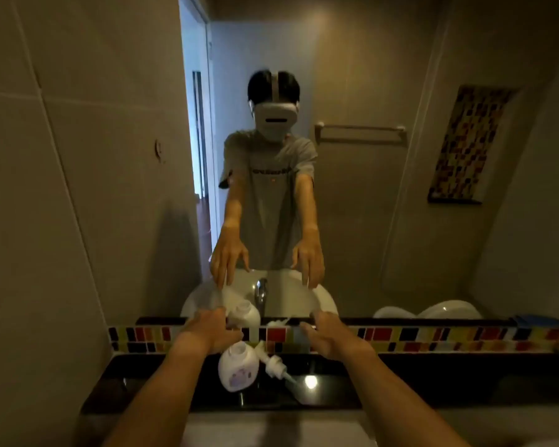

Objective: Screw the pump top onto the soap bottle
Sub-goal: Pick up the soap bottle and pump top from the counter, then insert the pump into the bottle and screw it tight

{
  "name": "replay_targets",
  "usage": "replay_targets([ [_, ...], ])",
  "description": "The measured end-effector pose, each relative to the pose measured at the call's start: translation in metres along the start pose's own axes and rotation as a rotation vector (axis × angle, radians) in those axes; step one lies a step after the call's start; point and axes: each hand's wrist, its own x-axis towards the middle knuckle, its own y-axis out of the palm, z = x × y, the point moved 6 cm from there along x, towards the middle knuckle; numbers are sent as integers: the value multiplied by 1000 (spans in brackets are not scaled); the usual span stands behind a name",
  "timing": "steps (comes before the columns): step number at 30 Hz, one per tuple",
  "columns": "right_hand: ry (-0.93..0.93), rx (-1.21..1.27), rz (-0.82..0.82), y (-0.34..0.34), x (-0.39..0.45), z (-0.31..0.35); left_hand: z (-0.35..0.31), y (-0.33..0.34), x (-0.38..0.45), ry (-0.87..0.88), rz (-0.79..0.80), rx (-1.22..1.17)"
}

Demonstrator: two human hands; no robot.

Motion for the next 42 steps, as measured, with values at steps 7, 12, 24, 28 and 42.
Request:
replay_targets([
  [7, 29, -4, 56, 83, 27, -23, 44, 69, 15, -98, -19, -10],
  [12, 77, 2, 66, 120, 46, -19, 53, 85, 23, -64, -111, -23],
  [24, 8, 21, -74, 151, 50, -9, 50, 101, 19, -30, -200, -274],
  [28, 5, 172, -124, 130, 36, -10, 48, 84, 6, 4, -241, -359],
  [42, -81, 1239, -431, 12, -30, 39, 13, 66, -68, 154, -330, -324],
])
